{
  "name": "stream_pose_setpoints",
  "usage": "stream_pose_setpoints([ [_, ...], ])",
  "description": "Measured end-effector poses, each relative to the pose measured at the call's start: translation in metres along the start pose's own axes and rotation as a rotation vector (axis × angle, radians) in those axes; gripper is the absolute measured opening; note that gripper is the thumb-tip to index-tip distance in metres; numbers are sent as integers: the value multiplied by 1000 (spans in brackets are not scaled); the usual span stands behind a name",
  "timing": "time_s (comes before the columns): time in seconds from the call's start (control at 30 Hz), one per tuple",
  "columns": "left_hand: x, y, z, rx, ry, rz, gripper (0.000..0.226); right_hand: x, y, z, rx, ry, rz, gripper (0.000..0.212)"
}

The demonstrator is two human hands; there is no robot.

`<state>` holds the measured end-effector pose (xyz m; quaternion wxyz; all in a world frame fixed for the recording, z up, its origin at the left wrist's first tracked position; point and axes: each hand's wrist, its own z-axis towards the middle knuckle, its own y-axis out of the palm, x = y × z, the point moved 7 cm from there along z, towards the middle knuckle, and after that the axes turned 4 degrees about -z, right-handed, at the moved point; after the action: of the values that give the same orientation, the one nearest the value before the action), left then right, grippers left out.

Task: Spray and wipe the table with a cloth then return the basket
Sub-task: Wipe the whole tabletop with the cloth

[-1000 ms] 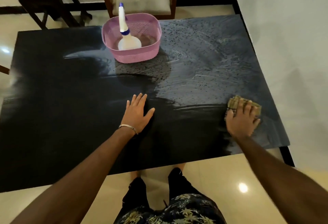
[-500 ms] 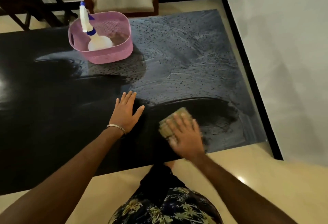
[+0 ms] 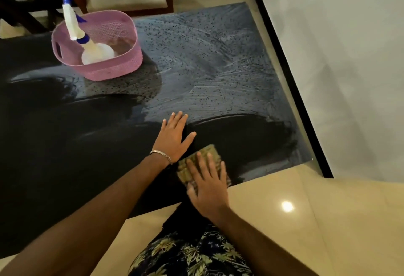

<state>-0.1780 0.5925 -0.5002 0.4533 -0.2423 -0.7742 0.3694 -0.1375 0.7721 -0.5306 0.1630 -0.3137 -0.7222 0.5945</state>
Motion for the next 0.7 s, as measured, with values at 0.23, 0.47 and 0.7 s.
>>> stream_pose_setpoints([
  [0.23,17,2,20,-16,67,18,69,177,-17,-16,78,414,32,71],
  [0.47,19,2,25,-25,82,11,69,244,-35,1,124,906,180,76],
  [0.7,29,2,36,-19,125,8,68,68,-1,-14,27,278,52,76],
])
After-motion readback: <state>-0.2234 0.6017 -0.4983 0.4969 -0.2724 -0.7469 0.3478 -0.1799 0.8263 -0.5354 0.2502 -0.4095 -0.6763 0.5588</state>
